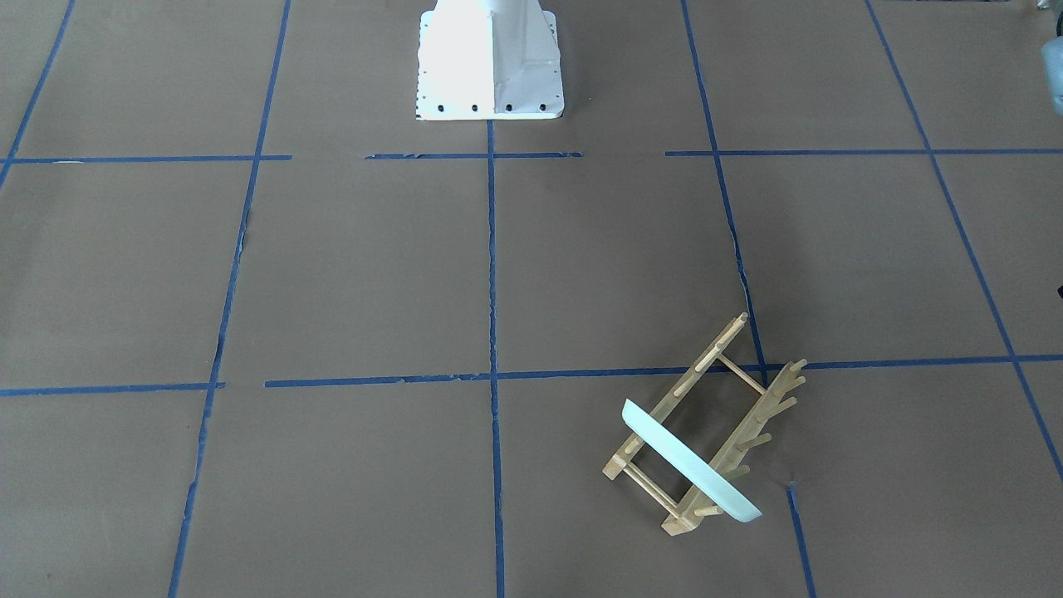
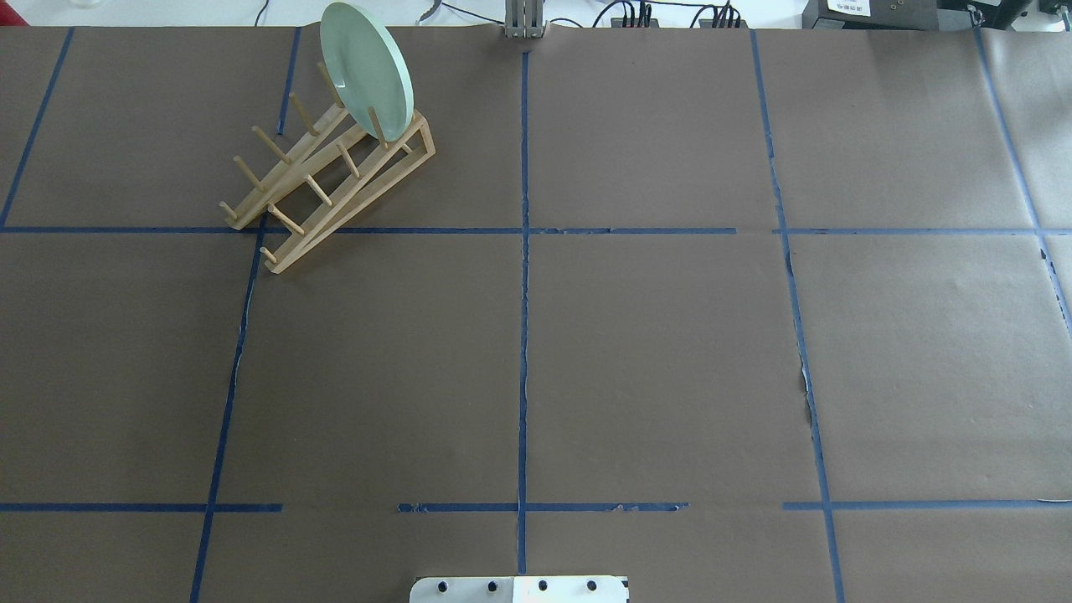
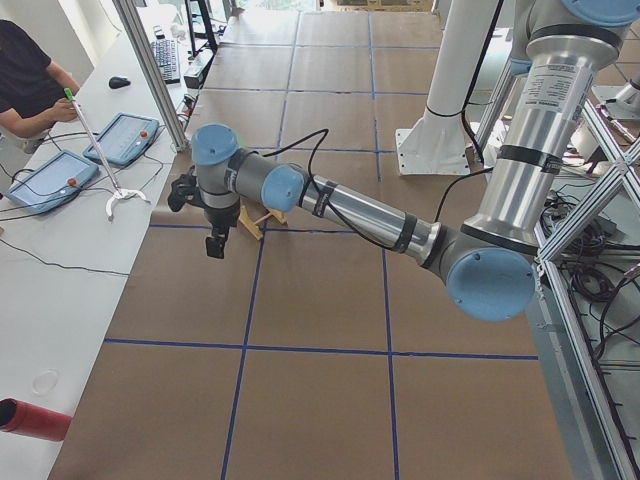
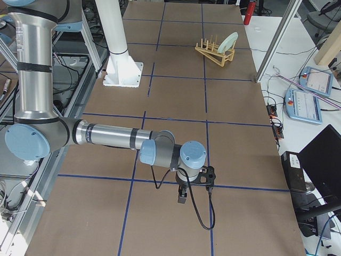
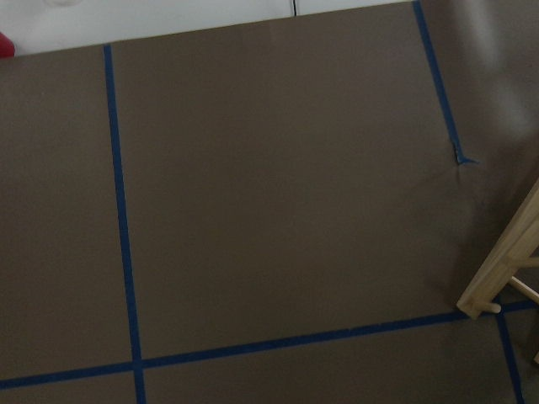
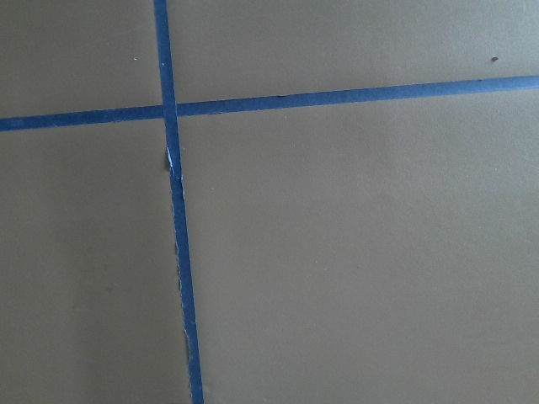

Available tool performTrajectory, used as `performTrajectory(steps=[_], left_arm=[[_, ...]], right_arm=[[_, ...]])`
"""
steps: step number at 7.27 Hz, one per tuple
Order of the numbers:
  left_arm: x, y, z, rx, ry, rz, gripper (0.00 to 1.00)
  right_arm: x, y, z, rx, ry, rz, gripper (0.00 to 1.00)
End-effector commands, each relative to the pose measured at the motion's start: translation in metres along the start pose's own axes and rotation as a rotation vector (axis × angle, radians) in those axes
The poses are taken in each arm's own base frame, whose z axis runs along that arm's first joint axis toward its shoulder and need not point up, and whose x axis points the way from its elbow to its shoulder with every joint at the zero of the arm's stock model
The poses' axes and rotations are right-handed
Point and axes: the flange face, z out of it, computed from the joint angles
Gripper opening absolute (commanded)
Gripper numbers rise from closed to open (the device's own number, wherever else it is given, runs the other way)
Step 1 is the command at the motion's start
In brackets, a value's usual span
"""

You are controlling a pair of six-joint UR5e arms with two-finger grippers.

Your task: Place plate on rack

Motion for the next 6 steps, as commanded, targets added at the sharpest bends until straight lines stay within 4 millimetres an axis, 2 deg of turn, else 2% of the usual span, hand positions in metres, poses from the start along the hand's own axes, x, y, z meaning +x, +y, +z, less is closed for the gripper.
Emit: performTrajectory(steps=[1, 2, 3, 5, 6], left_arm=[[-0.099, 0.065, 0.032, -0.087, -0.008, -0.062, 1.00], [-0.117, 0.090, 0.047, -0.121, -0.006, -0.026, 1.00], [-0.127, 0.107, 0.055, -0.141, -0.006, -0.042, 1.00], [-0.134, 0.121, 0.060, -0.155, -0.006, -0.059, 1.00], [-0.137, 0.123, 0.056, -0.149, -0.014, -0.065, 1.00]], right_arm=[[0.000, 0.000, 0.000, 0.000, 0.000, 0.000, 1.00], [0.000, 0.000, 0.000, 0.000, 0.000, 0.000, 1.00], [0.000, 0.000, 0.000, 0.000, 0.000, 0.000, 1.00], [0.000, 0.000, 0.000, 0.000, 0.000, 0.000, 1.00], [0.000, 0.000, 0.000, 0.000, 0.000, 0.000, 1.00]])
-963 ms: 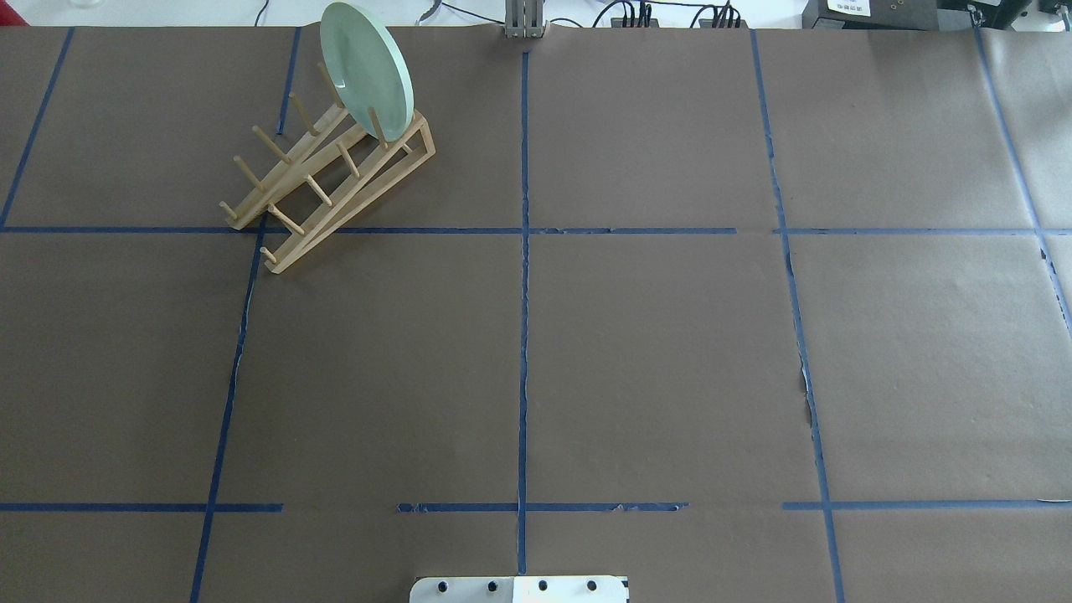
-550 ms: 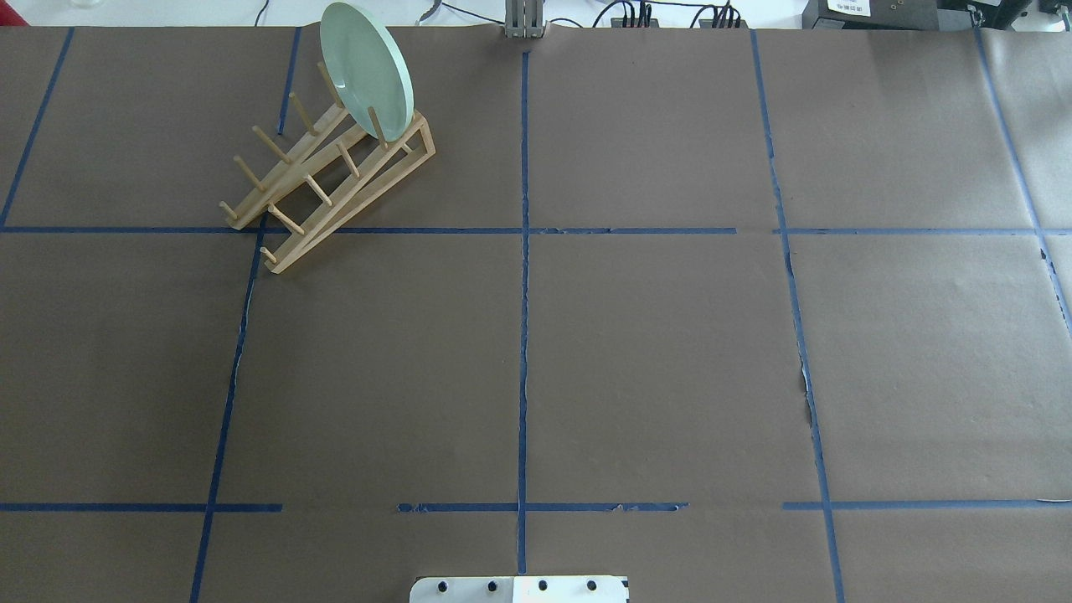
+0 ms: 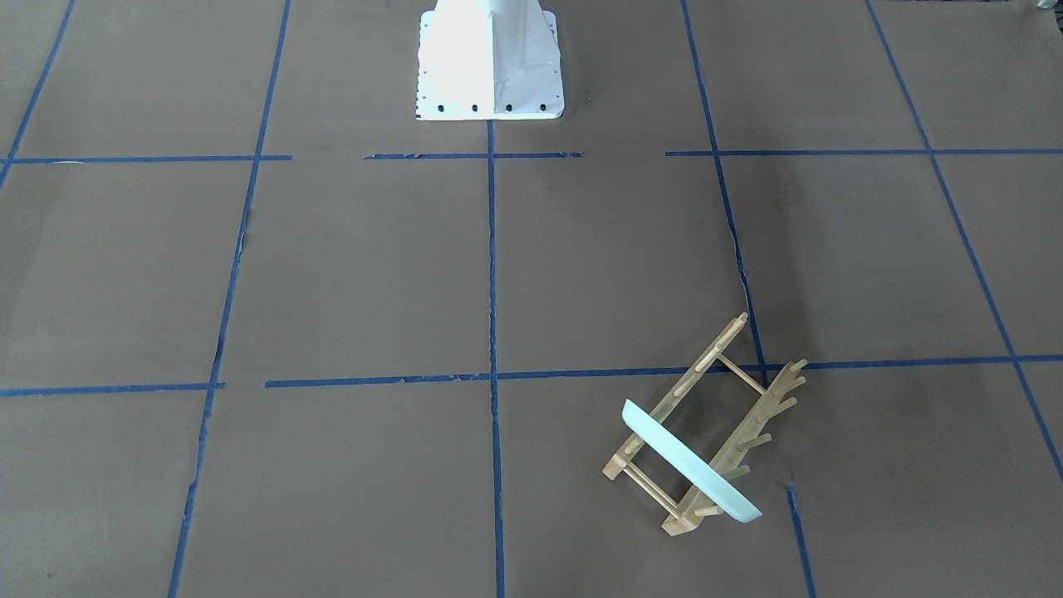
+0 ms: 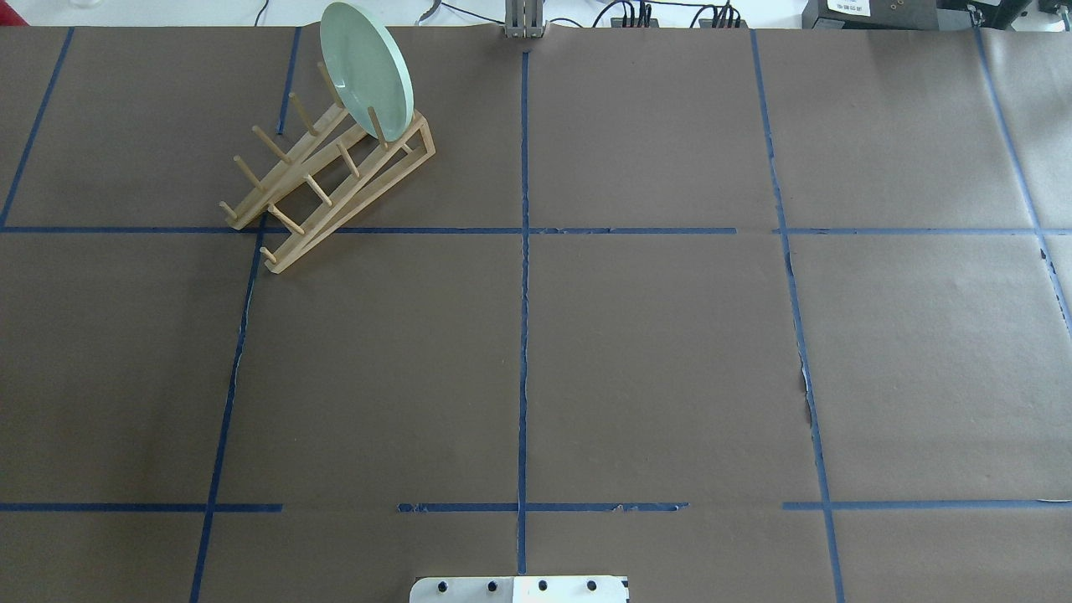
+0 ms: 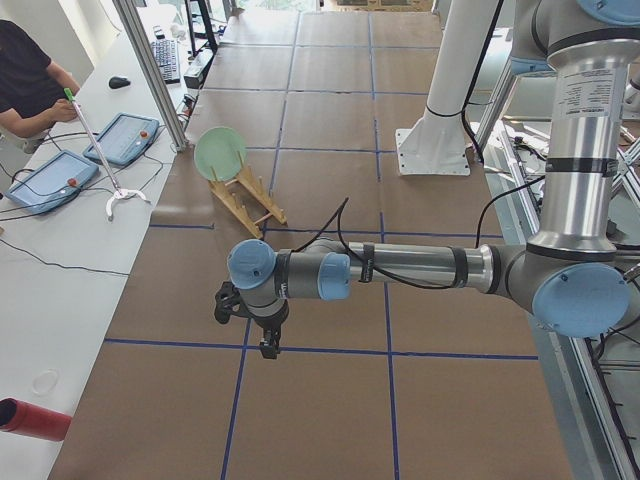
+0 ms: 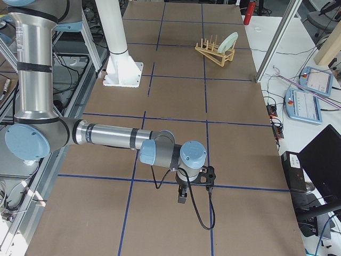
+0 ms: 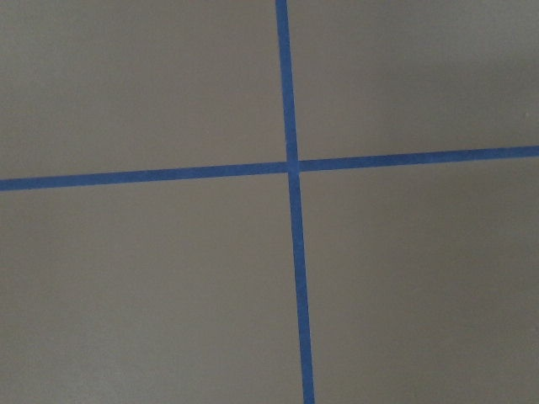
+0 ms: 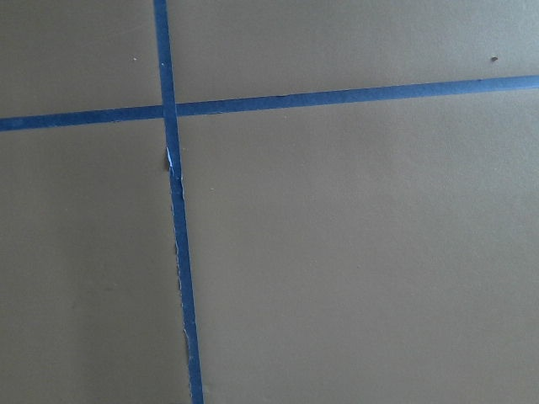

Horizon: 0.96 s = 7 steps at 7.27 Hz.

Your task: Place plate on rack

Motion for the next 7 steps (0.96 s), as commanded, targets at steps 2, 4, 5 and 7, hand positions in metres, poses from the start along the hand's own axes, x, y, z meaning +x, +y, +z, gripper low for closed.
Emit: performTrajectory(steps=[2, 4, 5, 7], left_arm=[[-0.0066, 0.0064, -0.0089, 0.018, -0.010, -0.011, 1.00], [-0.0051, 0.0041, -0.0084, 0.017, -0.010, -0.007, 1.00], [-0.0071, 0.0045, -0.0063, 0.013, -0.008, -0.012, 1.00], [-0.0061, 0.0038, -0.0067, 0.013, -0.002, -0.012, 1.00]], right_arm=[[0.0001, 0.0002, 0.0001, 0.000, 0.000, 0.000, 1.00], [-0.0004, -0.0005, -0.0004, 0.001, 0.000, -0.001, 1.00], [0.0001, 0.0002, 0.0001, 0.000, 0.000, 0.000, 1.00], [0.0001, 0.0002, 0.0002, 0.000, 0.000, 0.000, 1.00]])
